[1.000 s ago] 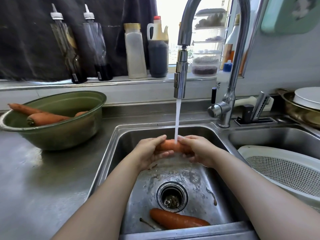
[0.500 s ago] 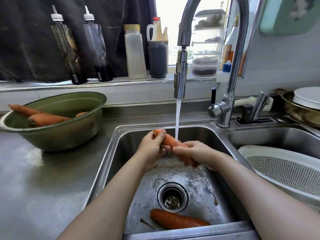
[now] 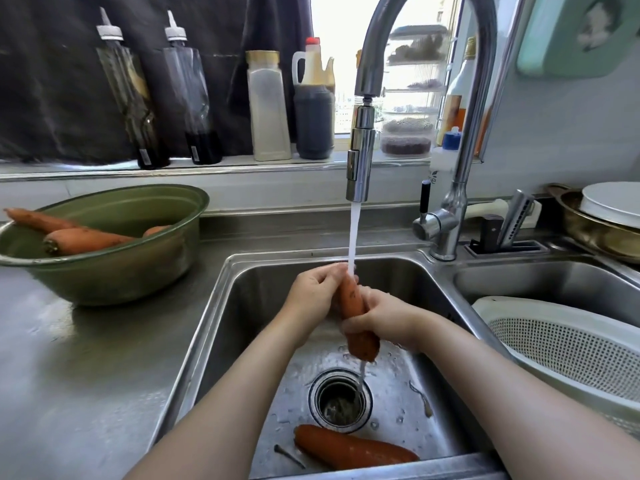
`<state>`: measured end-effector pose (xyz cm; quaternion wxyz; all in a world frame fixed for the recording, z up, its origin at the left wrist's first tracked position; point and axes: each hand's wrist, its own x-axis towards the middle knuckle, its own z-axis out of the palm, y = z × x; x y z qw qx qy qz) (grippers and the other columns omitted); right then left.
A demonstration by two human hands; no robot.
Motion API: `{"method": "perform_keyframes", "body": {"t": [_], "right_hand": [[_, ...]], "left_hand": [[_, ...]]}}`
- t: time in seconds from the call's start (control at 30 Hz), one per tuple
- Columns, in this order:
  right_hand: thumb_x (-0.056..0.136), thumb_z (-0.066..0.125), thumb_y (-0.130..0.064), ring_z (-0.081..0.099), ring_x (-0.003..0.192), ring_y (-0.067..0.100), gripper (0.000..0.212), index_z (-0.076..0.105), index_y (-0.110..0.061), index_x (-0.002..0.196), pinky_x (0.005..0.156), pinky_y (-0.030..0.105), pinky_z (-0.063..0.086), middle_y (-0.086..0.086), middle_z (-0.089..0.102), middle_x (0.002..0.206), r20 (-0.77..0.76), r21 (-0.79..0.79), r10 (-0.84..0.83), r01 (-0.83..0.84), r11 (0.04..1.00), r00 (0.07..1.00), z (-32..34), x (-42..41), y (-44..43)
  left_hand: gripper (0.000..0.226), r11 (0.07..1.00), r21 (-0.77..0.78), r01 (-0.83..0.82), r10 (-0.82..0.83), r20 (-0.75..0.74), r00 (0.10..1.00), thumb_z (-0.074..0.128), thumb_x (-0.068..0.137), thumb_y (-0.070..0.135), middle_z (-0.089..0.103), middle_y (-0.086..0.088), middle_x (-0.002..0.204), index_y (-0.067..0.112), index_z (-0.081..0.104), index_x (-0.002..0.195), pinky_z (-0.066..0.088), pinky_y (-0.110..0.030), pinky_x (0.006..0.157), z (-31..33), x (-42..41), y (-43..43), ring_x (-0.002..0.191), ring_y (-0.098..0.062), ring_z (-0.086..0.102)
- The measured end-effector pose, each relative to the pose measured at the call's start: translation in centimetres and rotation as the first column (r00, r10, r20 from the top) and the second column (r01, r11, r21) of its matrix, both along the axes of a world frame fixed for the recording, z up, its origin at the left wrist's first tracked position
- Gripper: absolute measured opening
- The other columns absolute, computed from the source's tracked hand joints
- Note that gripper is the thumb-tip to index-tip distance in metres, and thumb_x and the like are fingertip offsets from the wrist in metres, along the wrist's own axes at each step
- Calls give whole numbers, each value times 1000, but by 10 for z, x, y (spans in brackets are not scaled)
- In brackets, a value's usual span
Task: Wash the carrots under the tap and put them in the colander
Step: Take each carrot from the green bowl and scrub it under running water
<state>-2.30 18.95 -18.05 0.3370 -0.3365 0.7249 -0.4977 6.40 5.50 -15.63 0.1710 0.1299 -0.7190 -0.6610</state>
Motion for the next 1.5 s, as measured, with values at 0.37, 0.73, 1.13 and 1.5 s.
{"method": "perform_keyframes", "body": {"t": [0.37,0.73,1.13,1.5], "right_hand": [[93,72,-14,65,71,26,20,54,-10,101,69,38,57,11,66,82,210,-104,44,-23,994,977,10,3,2],[80,73,-5,67,86,26,37,68,-4,116,83,40,57,13,70,93,158,-114,-25,44,993,987,13,-7,10],[106,34,-58,61,59,26,61,60,-5,94,60,37,58,12,62,71,212,-97,-90,112,989,973,24,13,0],[98,55,-46,65,71,24,41,64,-10,115,69,41,58,11,68,84,300,-225,-30,102,969,953,30,10,7]], "left_hand": [[28,999,52,6,-7,14,1000,54,106,26,79,2,107,13,79,107,45,-26,90,4,3,-10,100,-9,67],[18,996,9,-84,84,36,996,67,101,21,80,-8,87,23,80,88,60,-32,67,2,-2,5,71,-18,72],[33,992,32,119,-121,83,989,60,102,42,75,1,86,17,76,118,51,-40,103,-1,4,-3,88,-18,67],[37,968,226,107,-123,58,991,52,103,47,77,-2,117,27,76,123,42,-45,113,6,7,1,119,-29,65]]}}
